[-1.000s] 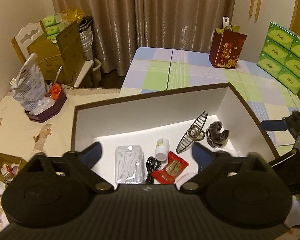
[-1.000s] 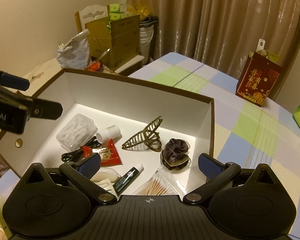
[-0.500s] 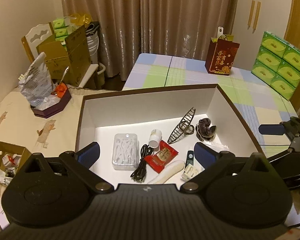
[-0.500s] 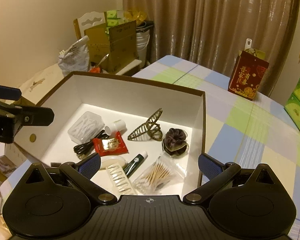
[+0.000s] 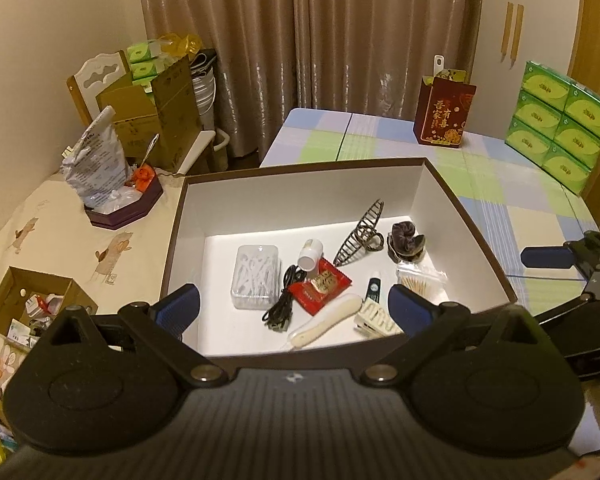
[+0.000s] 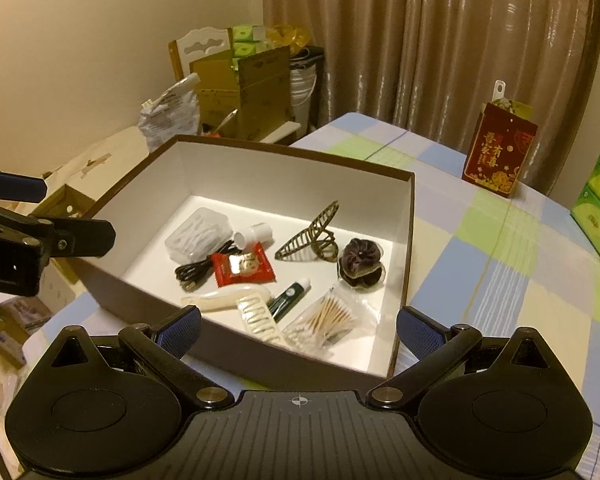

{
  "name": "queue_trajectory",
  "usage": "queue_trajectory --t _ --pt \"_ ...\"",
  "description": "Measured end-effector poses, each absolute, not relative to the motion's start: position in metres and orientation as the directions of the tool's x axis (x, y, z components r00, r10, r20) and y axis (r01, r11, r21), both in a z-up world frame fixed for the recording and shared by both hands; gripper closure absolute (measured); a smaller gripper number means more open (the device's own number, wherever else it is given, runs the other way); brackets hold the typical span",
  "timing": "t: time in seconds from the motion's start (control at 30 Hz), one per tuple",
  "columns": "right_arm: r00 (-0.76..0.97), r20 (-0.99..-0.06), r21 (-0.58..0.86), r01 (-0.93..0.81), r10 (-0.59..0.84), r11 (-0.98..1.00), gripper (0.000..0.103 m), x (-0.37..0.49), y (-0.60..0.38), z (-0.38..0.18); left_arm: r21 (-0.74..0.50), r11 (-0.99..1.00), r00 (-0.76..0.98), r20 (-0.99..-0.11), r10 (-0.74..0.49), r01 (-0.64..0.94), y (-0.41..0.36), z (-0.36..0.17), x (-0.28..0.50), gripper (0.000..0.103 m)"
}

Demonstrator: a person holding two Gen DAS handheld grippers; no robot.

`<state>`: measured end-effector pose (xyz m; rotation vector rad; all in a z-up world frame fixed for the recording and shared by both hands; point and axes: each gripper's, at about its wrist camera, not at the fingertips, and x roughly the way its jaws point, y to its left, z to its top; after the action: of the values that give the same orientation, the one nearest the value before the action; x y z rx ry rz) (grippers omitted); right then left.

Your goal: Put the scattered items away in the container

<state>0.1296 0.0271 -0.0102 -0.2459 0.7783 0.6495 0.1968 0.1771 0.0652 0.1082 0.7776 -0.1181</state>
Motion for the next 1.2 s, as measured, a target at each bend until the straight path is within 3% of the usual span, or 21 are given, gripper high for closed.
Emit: queue_trajectory --t 1.2 --pt "0.481 -0.730 0.078 -0.648 0.486 0.758 0.002 0.070 -0.035 -0.011 0.052 0.994 0.680 -0.732 -0.031 0.101 0.133 0.055 0.103 0.004"
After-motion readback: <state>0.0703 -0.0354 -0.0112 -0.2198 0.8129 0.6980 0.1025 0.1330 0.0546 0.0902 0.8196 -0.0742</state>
